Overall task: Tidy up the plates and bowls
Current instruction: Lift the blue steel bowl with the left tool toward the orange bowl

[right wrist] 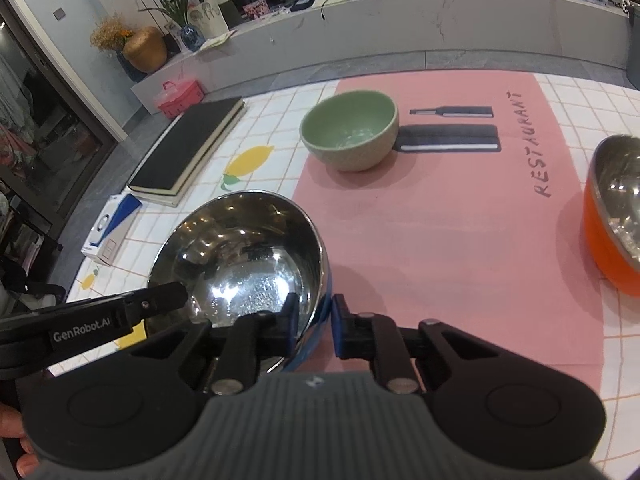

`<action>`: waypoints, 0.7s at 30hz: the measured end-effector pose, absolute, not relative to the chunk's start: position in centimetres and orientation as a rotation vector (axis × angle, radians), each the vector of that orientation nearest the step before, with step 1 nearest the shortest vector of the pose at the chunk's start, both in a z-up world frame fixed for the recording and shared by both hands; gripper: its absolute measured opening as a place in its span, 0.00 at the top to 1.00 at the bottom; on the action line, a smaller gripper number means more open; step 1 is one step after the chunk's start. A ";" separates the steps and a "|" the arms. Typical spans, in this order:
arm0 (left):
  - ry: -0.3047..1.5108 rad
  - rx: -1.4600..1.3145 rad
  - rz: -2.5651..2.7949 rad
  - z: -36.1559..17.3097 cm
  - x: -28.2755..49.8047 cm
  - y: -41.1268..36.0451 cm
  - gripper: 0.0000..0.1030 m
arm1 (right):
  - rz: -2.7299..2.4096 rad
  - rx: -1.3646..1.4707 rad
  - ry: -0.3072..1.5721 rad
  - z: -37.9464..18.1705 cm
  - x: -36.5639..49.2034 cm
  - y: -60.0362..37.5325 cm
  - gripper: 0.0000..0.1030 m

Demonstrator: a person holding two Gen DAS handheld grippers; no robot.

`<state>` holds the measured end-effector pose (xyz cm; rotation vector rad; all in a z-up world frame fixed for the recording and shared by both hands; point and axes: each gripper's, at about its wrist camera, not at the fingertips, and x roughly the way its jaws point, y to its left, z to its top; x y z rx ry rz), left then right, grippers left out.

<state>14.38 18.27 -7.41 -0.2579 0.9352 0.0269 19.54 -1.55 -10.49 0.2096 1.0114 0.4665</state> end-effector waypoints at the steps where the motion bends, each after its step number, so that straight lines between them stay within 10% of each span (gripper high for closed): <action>1: 0.930 -0.250 0.027 -6.9 14.2 17.9 0.89 | 0.468 0.215 1.005 -10.1 19.3 -1.9 0.86; 21: 0.917 -0.196 -0.127 -2.9 8.5 5.1 0.89 | 0.369 0.298 0.937 -4.9 10.5 -16.0 0.88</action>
